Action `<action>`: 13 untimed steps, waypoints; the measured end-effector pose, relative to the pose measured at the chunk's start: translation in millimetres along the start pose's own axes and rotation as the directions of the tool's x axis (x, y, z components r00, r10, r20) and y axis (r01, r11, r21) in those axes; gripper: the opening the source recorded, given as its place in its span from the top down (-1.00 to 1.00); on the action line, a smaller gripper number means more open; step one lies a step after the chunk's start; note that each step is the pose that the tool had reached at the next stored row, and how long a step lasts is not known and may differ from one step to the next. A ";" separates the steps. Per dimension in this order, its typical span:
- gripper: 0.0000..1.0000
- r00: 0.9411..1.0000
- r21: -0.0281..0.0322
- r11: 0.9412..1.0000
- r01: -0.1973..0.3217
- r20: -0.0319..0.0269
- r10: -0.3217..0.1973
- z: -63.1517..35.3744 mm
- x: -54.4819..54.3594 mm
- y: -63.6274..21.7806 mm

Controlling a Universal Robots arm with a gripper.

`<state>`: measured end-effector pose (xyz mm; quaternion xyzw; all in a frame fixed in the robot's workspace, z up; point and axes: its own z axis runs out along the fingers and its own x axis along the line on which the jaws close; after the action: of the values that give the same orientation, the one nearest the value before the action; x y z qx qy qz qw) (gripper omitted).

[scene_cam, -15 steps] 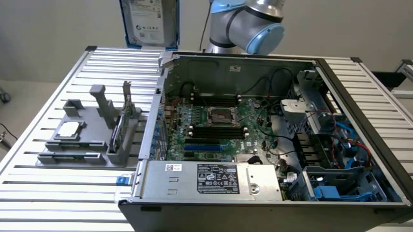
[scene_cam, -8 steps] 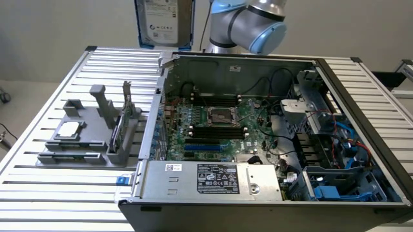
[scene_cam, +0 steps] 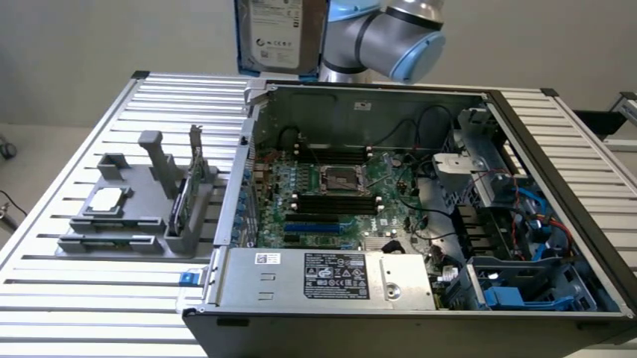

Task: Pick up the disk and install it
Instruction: 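Pick up the disk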

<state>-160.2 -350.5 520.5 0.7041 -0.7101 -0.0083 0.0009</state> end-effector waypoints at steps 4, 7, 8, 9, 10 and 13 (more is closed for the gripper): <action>0.34 1.000 -0.004 1.000 0.000 0.000 0.000 -1.4 11.2 -9.9; 0.34 1.000 -0.005 1.000 0.000 0.000 0.000 -2.2 21.6 -14.7; 0.34 1.000 -0.005 1.000 0.000 0.000 0.000 -2.6 25.0 -16.4; 0.34 1.000 -0.005 1.000 0.000 0.000 0.000 -2.9 28.3 -18.4; 0.34 1.000 -0.005 1.000 0.000 0.000 0.000 -3.2 31.5 -20.7; 0.34 1.000 -0.006 1.000 0.000 0.000 0.000 -3.8 40.6 -28.8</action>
<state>-131.7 -391.4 523.5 0.7040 -0.7101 -0.0103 0.0030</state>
